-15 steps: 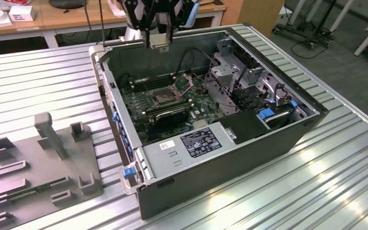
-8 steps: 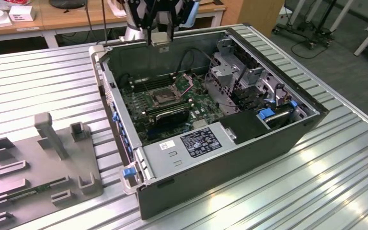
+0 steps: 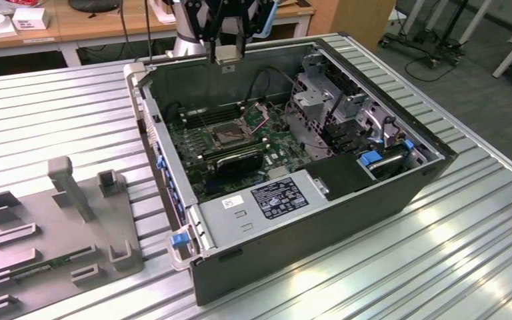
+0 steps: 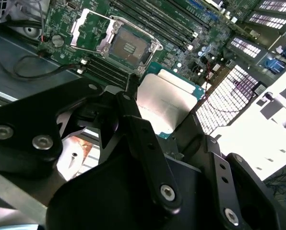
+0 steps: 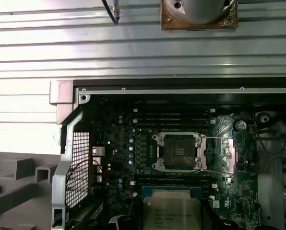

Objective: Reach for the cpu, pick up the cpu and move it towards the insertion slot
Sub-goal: 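Pick up the cpu and move it towards the insertion slot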

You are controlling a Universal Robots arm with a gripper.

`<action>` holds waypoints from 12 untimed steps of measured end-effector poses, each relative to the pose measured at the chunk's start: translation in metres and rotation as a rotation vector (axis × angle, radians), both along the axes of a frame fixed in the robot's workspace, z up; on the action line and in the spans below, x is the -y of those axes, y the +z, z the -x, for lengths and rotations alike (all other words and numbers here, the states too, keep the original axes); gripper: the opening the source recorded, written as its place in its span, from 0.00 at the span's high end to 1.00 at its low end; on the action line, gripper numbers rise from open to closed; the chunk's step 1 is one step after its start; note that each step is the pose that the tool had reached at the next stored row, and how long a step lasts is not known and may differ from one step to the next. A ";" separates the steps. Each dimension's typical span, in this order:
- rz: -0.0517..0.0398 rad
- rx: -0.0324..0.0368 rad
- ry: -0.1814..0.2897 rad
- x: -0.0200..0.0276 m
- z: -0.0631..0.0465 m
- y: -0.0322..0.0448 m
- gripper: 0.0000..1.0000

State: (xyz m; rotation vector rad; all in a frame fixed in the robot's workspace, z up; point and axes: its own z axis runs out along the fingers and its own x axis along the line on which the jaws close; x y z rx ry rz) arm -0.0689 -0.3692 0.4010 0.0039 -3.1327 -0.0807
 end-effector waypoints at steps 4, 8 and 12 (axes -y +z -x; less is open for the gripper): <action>0.0000 0.0000 0.003 0.0000 0.000 -0.0001 0.45; 0.0000 0.0000 0.003 0.0000 0.000 -0.0001 0.45; 0.0000 0.0000 0.003 0.0000 0.000 -0.0001 0.45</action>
